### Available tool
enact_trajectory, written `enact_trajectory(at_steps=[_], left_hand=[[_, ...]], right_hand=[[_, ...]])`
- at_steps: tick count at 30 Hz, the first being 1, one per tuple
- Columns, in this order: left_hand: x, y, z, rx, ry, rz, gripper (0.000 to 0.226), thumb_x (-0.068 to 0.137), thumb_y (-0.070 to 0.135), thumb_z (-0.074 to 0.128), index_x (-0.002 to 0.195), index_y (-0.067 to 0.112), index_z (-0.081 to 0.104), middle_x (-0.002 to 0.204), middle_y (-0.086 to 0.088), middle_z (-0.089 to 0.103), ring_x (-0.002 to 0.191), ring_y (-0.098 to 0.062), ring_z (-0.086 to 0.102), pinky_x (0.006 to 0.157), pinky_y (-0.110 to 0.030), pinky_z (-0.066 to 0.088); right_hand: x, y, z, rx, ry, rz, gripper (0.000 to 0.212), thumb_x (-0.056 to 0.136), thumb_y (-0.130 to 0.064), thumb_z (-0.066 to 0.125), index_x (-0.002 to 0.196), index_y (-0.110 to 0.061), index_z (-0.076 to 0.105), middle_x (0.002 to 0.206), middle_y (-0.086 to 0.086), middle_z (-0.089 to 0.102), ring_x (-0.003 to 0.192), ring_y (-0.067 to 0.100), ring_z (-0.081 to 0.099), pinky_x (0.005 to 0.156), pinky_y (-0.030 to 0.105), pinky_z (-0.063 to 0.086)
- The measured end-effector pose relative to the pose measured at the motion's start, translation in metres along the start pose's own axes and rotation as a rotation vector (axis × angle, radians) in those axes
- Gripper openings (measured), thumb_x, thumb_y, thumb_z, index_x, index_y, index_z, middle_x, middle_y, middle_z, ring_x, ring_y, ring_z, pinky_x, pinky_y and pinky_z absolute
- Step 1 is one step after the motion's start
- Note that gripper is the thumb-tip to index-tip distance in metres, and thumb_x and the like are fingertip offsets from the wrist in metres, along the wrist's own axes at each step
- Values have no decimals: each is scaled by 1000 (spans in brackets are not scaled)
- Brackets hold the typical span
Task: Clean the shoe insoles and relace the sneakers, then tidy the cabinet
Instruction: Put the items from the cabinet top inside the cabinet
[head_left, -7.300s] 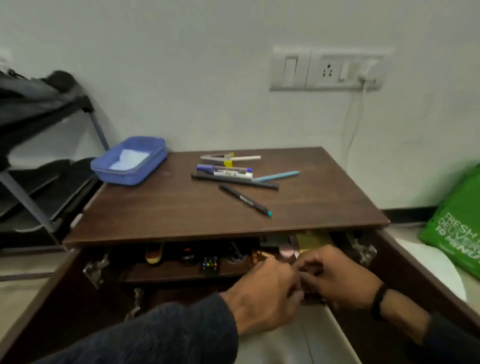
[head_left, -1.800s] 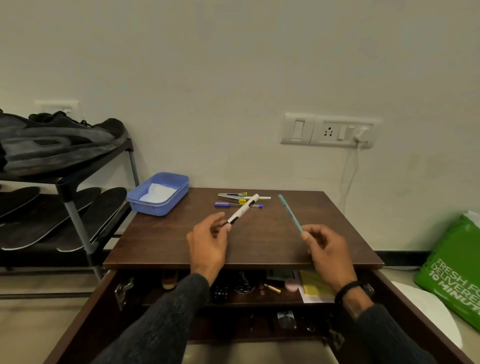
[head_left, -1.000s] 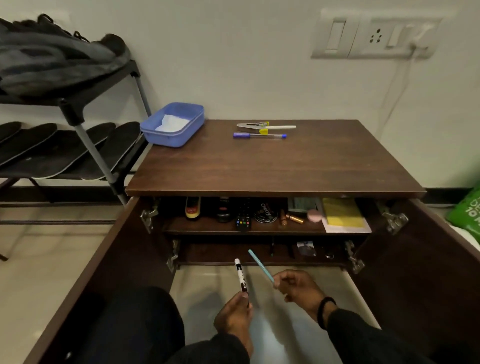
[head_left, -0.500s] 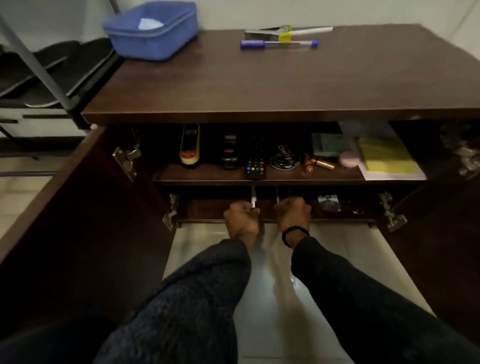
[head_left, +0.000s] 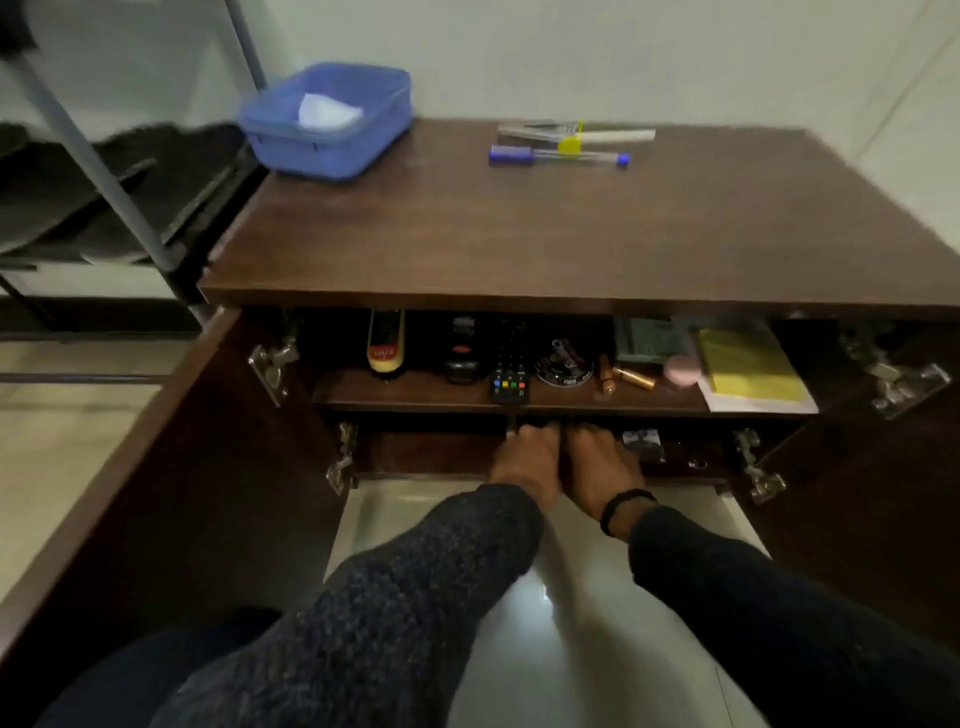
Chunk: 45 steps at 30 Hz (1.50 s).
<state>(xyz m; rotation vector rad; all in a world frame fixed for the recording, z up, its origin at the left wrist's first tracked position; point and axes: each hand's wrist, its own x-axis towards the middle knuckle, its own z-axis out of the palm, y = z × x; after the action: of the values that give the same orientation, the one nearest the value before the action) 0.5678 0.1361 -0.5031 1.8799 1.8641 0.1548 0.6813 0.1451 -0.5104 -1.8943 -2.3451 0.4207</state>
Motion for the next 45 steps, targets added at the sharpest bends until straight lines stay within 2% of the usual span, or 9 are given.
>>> enact_trajectory(at_steps=[6,9,12,15,20,24,29,41,45], left_hand=[[-47,56,-99,370,-242,323,35,93,22,66,124,6,59,123,-17,62,109,-35,64,91,-42,53],[-80,67,-155,356,-224,493,32,90,24,69,114,5,64,109,-19,66,96,-36,67,75,-35,55],[-82,71,-214,230,-23,643,16,86,27,64,88,13,70,82,-9,70,73,-27,68,61,-31,53],[-42,58,-249,136,360,652,20,87,36,57,82,18,64,74,1,68,69,-19,64,65,-34,54],[42,26,-250,-128,763,376,9,90,28,67,97,22,66,89,2,62,85,-20,61,81,-35,51],[75,33,-250,-33,763,214,32,96,32,58,126,23,54,118,-6,52,106,-27,54,91,-41,49],[90,39,-260,83,619,84,50,98,25,41,148,25,43,151,-3,39,137,-31,31,110,-53,34],[81,40,-267,-50,695,63,47,85,4,55,127,25,56,131,-4,48,122,-27,38,101,-41,39],[76,40,-268,-119,692,52,42,89,2,53,126,22,57,123,-6,60,118,-26,47,100,-37,42]], right_hand=[[-32,12,-96,-149,-43,-395,25,91,-42,63,115,-36,60,113,-9,68,101,14,66,83,30,55],[-52,6,-152,-175,38,-674,26,96,-49,52,109,-33,67,112,-11,64,98,11,63,77,28,54],[-56,-4,-205,-66,310,-859,14,91,-25,62,82,-15,66,87,2,60,72,21,56,58,31,45],[-19,-13,-241,116,585,-737,16,80,-12,70,73,-10,56,75,-2,50,64,15,44,61,22,35],[83,-14,-252,292,516,-241,18,86,-22,71,103,-24,65,90,-7,61,74,3,56,79,29,52],[131,-22,-248,280,453,-90,40,95,-25,63,133,-16,56,116,9,52,102,24,55,94,30,41],[148,-26,-249,270,448,-88,12,95,-22,63,100,-15,71,107,8,55,99,25,56,84,25,39],[128,-19,-256,368,459,-107,11,94,-11,63,94,-22,64,92,-4,59,76,7,52,64,13,38],[121,-17,-254,347,476,-97,23,96,-9,59,113,-19,69,105,2,63,91,15,58,88,29,51]])
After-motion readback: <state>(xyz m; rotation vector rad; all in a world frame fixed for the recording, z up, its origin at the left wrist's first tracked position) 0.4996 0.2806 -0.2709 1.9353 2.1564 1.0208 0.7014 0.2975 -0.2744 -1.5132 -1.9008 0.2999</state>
